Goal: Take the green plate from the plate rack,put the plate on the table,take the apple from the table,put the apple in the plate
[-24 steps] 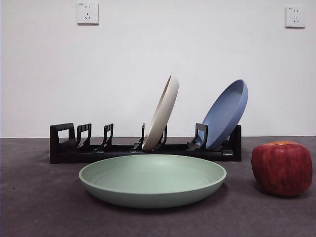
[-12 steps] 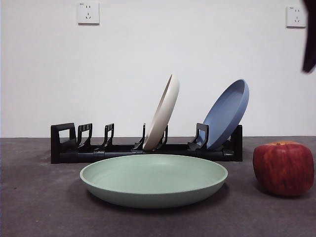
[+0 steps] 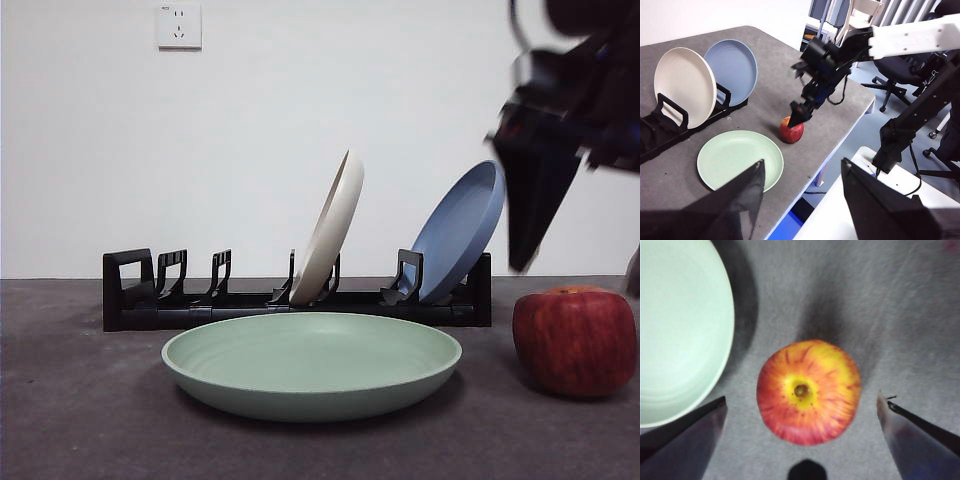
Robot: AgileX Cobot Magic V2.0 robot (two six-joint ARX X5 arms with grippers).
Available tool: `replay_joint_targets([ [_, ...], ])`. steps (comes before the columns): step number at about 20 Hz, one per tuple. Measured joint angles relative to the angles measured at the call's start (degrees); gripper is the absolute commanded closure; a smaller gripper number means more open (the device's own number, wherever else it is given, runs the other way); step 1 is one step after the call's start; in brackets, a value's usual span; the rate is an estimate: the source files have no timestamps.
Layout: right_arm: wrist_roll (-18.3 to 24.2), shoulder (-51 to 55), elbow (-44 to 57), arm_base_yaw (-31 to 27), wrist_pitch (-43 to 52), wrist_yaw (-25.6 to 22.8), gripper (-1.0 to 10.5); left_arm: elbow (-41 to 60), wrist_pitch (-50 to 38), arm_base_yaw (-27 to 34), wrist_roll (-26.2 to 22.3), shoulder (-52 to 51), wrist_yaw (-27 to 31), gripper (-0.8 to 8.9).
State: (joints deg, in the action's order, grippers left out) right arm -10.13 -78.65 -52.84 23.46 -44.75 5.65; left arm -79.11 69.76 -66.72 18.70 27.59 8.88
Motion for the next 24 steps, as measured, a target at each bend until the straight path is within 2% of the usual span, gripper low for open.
replay_joint_targets([
  [6, -1.64, -3.98, 0.0, 6.14, 0.76, -6.25, 4.7, 0.0, 0.02, 0.0, 0.0, 0.0, 0.9, 5.58],
  [8, -2.56, -4.48, 0.0, 7.43, 0.98, -9.03, 7.1, 0.0, 0.02, 0.0, 0.0, 0.0, 1.44, 5.58],
  [10, -2.75, -4.48, 0.0, 7.61, 1.03, -9.31, 9.7, 0.0, 0.02, 0.0, 0.0, 0.0, 1.51, 5.58],
  [15, -2.75, -4.48, -0.22, 7.65, 0.96, -10.16, 9.6, 0.0, 0.02, 0.0, 0.0, 0.0, 1.51, 5.58],
  [17, -2.6, -4.55, -2.4, 7.65, -1.86, -10.21, 9.6, 0.0, 0.02, 0.0, 0.0, 0.0, 1.51, 5.58],
  [21, -0.74, -4.57, -16.39, 7.65, -8.59, -10.01, 9.6, 0.0, 0.0, 0.0, 0.0, 0.02, 1.51, 5.58],
  [24, -0.35, -4.52, -26.75, 8.63, -8.46, -4.22, 9.6, 0.0, 0.02, 0.0, 0.0, 0.04, 1.51, 5.58],
])
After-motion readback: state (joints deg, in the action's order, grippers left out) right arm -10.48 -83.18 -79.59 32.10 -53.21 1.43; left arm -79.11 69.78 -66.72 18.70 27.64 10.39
